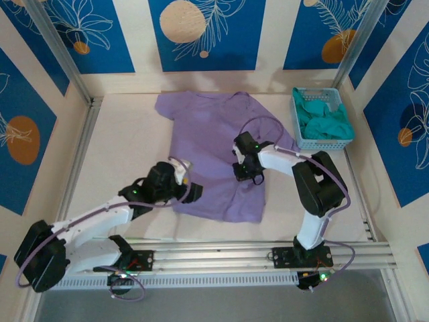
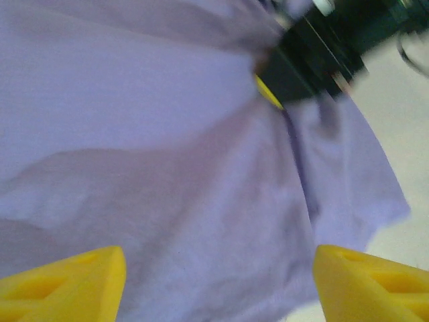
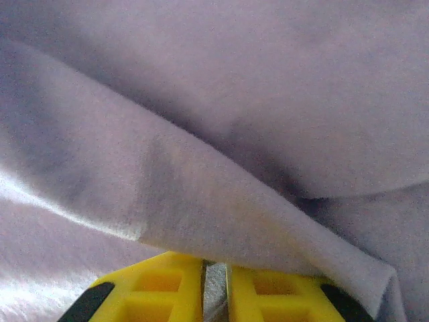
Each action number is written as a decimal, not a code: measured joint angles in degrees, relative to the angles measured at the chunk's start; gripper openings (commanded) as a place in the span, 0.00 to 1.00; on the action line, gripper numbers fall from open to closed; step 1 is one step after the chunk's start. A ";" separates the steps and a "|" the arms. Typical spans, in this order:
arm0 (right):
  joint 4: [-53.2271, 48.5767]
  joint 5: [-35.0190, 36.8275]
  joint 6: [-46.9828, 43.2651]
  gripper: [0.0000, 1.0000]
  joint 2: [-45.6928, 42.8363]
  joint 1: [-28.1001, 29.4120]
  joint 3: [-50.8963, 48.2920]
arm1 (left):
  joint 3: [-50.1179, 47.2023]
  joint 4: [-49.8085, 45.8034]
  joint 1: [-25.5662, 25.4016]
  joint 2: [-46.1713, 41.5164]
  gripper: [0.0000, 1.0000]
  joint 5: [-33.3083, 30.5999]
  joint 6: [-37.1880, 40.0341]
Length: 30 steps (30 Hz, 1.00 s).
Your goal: Fold the inside-out t-shirt
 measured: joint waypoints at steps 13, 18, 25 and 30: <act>0.48 -8.04 0.04 0.26 -2.60 -4.61 0.94 | 10.32 0.83 -16.57 23.85 0.68 -2.47 20.87; 1.25 -9.79 0.02 0.27 -6.12 -5.92 -0.55 | 14.95 0.85 -19.67 31.17 0.69 -3.78 25.57; 1.55 -10.45 0.04 0.28 -8.57 -7.13 -1.97 | 17.57 0.63 -20.04 36.24 0.43 -4.94 28.85; 1.73 -10.58 0.04 0.28 -9.29 -7.32 -2.32 | 18.56 -1.05 -20.57 36.72 0.14 -3.02 29.53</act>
